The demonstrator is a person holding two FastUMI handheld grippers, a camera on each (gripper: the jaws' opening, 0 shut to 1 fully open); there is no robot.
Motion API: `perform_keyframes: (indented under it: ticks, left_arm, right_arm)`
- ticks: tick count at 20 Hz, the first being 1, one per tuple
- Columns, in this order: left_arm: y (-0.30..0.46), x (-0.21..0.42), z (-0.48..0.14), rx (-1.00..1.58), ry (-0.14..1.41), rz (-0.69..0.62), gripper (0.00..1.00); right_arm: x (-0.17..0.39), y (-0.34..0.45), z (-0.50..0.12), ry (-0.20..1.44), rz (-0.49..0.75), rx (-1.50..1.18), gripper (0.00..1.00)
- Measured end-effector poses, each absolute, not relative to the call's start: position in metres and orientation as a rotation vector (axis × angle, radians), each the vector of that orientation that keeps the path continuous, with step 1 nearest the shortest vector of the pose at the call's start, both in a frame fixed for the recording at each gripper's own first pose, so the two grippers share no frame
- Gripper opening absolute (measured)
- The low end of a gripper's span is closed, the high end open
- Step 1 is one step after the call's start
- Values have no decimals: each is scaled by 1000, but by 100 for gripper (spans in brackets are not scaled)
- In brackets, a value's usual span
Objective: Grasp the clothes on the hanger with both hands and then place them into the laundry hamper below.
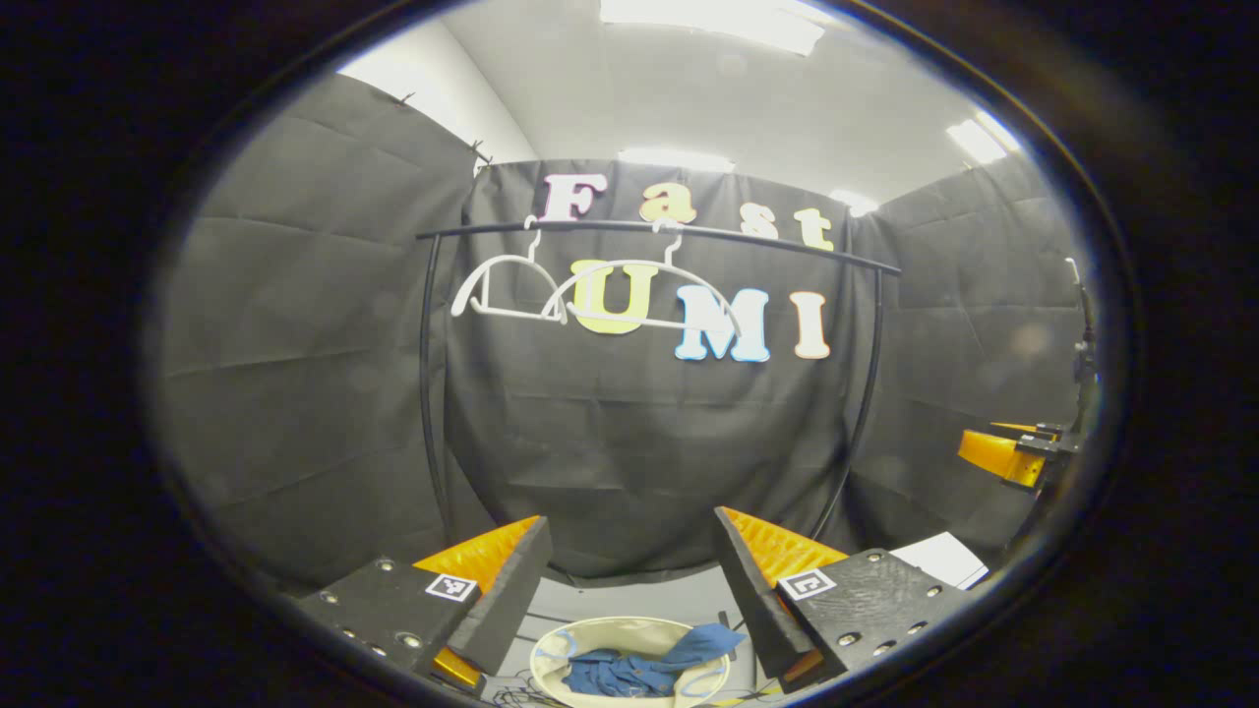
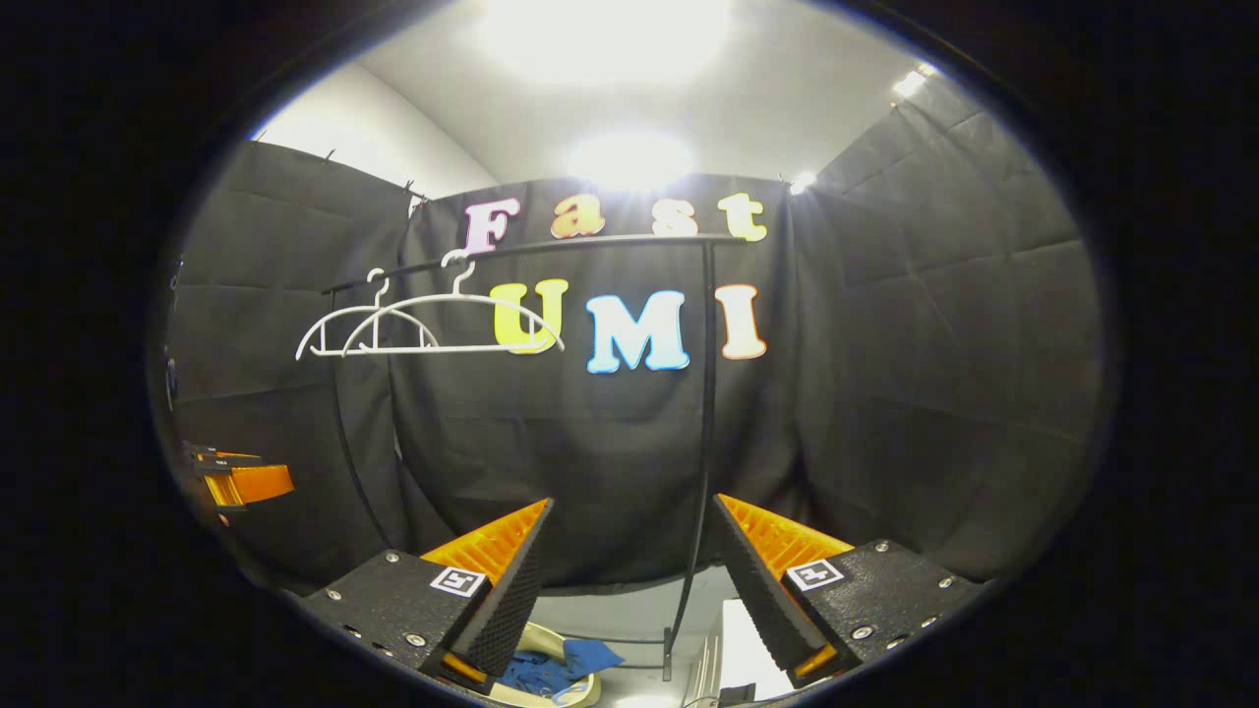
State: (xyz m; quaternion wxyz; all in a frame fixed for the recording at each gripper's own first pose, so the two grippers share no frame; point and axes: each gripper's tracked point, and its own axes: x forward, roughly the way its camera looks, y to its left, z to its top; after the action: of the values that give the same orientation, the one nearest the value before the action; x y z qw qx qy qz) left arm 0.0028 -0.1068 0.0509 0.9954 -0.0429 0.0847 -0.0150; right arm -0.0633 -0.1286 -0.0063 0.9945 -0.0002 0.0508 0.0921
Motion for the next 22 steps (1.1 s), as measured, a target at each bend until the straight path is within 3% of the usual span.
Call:
perform_keyframes:
  ticks: [1, 2, 3, 4, 9, 19, 20, 22]
  left_arm:
    - [-111, 0, 62, -73, 145, -30, 94]
    - [-115, -3, 74, -56, 128, -32, 94]
    - [-116, -6, 83, -45, 115, -27, 94]
    - [-117, -8, 93, -38, 100, -32, 94]
    - [-98, -16, 123, -22, 60, -30, 94]
    - [-80, -27, 143, 5, 9, -44, 94]
    - [-80, -26, 143, 9, 12, -44, 94]
    - [-79, -30, 144, 7, 10, -42, 94]
  right_arm:
    - [-69, -132, -1, 92, 191, 18, 90]
    - [-74, -135, 3, 95, 193, 34, 95]
    - [-77, -137, 6, 96, 192, 39, 91]
    - [-81, -141, 11, 84, 183, 36, 95]
    - [-95, -143, 20, 71, 135, 29, 95]
    - [-111, -124, 32, 62, 111, 64, 95]
    - [-113, -123, 37, 51, 111, 78, 91]
    - [-113, -116, 45, 35, 124, 97, 95]
